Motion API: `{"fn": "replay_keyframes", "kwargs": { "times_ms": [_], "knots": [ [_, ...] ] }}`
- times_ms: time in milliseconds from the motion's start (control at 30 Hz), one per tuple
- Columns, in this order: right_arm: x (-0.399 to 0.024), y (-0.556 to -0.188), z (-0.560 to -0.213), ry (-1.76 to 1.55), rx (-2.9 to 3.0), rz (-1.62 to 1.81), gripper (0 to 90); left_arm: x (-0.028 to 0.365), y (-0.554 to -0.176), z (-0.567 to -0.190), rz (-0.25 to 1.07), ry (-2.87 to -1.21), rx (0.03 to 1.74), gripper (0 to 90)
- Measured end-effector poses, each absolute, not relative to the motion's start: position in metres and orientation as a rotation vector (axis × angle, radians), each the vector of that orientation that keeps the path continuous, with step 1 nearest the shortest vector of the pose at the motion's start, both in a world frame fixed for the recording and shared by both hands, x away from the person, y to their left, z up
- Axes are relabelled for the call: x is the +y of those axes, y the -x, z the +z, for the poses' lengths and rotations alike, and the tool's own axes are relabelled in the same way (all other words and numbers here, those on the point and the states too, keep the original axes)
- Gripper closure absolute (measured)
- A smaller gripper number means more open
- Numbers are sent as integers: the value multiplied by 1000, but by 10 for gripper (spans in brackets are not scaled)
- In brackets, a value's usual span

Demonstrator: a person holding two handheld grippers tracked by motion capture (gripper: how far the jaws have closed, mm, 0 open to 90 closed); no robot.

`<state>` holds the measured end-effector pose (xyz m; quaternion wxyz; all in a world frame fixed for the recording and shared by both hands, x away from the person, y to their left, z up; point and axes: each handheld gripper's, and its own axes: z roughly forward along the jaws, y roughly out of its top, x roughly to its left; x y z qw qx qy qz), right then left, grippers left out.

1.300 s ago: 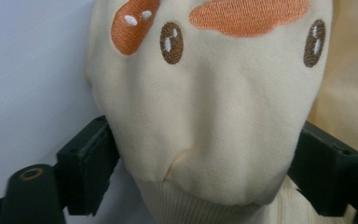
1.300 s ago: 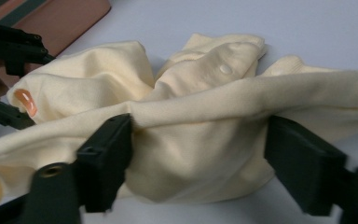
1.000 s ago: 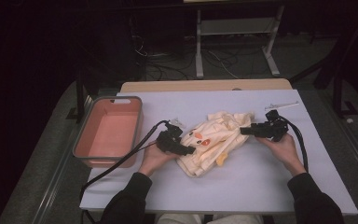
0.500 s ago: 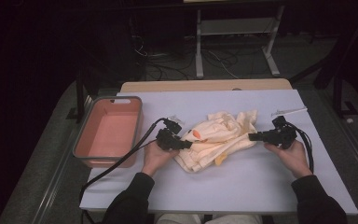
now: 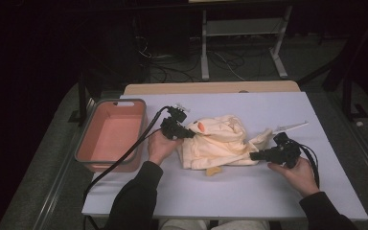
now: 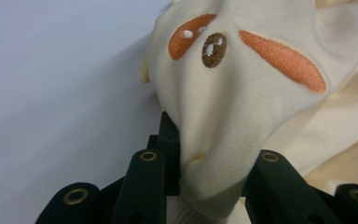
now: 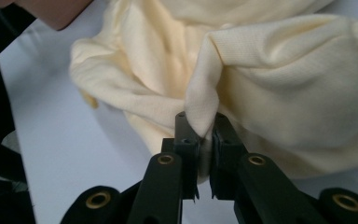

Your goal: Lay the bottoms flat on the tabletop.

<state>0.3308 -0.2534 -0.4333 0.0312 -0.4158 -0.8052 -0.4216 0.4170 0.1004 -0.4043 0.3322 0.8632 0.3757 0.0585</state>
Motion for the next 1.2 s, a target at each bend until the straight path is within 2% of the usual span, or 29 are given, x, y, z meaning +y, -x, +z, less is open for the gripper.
{"fn": "replay_keyframes", "kwargs": {
  "times_ms": [233,700,1033,1200],
  "knots": [
    [-238,-317,-434,1179,-2476,-1307,822,97,-429,-395,169,-2231,1000,735],
    [-204,-302,-443,1081,-2515,-1205,822,92,-424,-412,209,-2237,1001,712],
    [-205,-301,-442,1110,-2503,-1221,816,101,-398,-385,257,-2222,948,499],
    [-206,-301,-441,1117,-2501,-1231,815,114,-389,-373,181,-2174,927,421]
  ]
}}
